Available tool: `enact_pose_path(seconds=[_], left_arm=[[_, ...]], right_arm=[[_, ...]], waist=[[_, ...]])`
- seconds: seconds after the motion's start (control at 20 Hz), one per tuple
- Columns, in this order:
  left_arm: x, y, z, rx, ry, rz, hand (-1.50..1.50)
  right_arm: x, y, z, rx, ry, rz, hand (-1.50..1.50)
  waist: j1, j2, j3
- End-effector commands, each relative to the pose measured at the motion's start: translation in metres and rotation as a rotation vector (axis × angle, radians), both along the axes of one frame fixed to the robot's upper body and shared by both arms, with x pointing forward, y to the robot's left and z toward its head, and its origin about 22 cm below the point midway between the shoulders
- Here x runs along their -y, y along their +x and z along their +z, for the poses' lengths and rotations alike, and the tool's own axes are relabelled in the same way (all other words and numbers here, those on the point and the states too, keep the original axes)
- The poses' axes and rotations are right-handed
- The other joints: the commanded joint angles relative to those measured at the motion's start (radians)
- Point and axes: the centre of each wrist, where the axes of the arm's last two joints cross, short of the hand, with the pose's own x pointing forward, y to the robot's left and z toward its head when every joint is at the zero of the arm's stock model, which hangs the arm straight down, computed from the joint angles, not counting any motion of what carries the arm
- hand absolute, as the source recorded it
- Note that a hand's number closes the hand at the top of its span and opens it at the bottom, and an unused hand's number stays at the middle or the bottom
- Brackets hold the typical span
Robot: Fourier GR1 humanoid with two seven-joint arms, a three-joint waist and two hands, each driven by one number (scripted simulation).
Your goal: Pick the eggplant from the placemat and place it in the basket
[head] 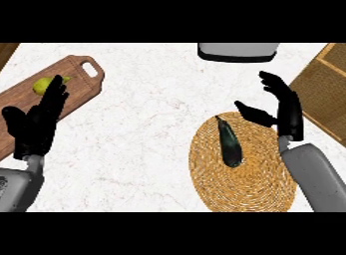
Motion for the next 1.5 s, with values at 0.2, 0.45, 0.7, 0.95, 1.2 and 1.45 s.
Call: enact_pose_path(seconds=[0.2,0.45,0.7,0.95,1.2,1.45], left_arm=[[0.006,-0.002,-0.014,-0.005,-0.007,0.035,0.0],[-0.014,-0.004,0.0,0.0,-0.007,0.037,0.0],[-0.018,-0.01,-0.014,-0.009,0.002,0.058,0.0],[-0.014,-0.013,-0.017,-0.005,-0.018,0.068,0.0],[-0.014,-0.008,-0.017,-0.002,-0.008,0.062,0.0],[0.002,-0.011,0.004,-0.004,-0.02,0.041,0.0]], right_arm=[[0.006,0.042,0.058,-0.304,-0.314,-0.179,-1.5],[0.002,0.048,0.085,-0.711,-0.433,0.048,-1.5],[-0.027,0.052,0.145,-0.883,-0.417,0.204,-1.5],[-0.015,0.034,0.15,-0.929,-0.357,0.216,-1.5],[-0.019,0.022,0.169,-0.825,-0.269,0.178,-1.5],[-0.023,0.016,0.118,-0.801,-0.237,0.155,-1.5]], waist=[[-0.033,-0.009,-0.002],[-0.018,-0.017,-0.002],[-0.038,-0.015,0.001],[-0.047,-0.011,0.004],[-0.043,-0.007,0.004],[-0.033,-0.006,0.004]])
